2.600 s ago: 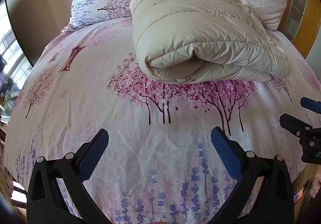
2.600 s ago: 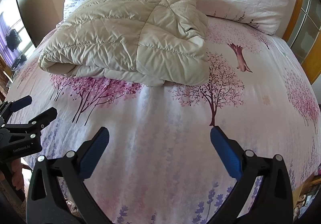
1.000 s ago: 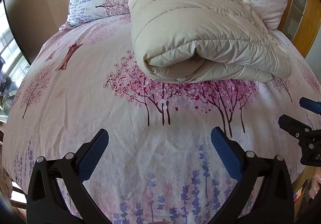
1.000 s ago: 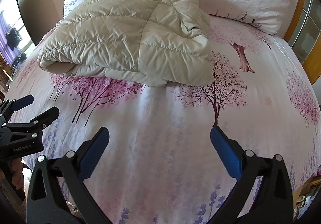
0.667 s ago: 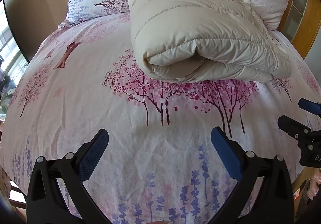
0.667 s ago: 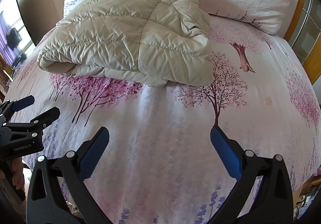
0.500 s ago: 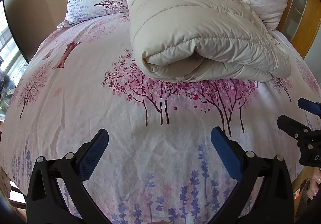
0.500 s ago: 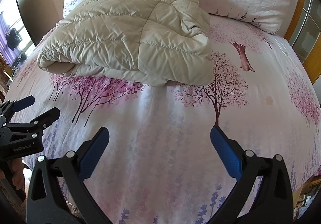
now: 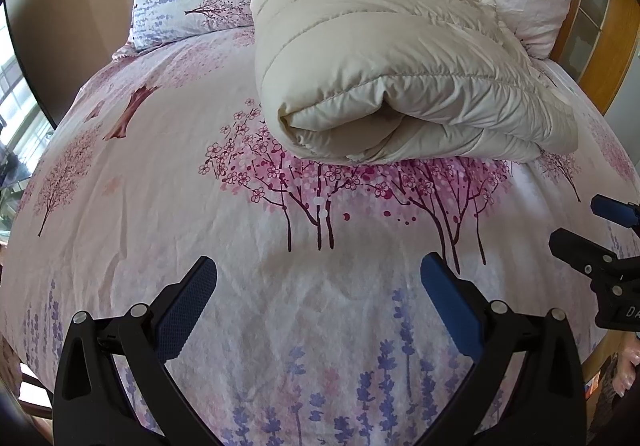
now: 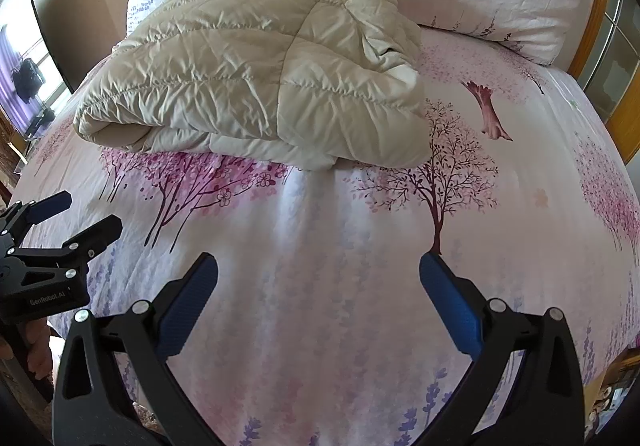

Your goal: Fold large clothes

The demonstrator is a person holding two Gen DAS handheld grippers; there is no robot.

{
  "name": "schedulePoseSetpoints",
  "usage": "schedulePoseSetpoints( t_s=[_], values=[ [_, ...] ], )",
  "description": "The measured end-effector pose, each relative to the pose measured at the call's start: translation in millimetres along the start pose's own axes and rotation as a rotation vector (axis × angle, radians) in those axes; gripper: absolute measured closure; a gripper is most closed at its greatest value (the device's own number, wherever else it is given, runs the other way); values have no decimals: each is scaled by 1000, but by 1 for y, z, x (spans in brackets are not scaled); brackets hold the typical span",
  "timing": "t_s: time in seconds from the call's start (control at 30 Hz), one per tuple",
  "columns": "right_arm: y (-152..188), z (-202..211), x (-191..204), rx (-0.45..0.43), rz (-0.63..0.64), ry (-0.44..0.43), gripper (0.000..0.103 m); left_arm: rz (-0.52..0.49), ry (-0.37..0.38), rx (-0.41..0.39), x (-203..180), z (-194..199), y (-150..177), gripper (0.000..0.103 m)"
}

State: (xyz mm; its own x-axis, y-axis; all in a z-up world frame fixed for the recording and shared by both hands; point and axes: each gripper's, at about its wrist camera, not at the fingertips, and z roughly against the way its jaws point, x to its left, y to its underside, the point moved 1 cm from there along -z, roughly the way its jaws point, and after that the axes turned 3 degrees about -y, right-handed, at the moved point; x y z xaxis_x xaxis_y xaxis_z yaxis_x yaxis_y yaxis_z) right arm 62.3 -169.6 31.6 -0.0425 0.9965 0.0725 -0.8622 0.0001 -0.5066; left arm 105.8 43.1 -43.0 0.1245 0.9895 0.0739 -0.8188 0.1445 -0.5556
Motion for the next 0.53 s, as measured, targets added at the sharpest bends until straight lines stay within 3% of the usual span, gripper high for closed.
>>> schedulePoseSetpoints(
  t_s=[0.53],
  values=[
    [0, 0, -1, -1, -3, 0, 2, 12, -8, 2, 3, 1, 0, 1]
  ],
)
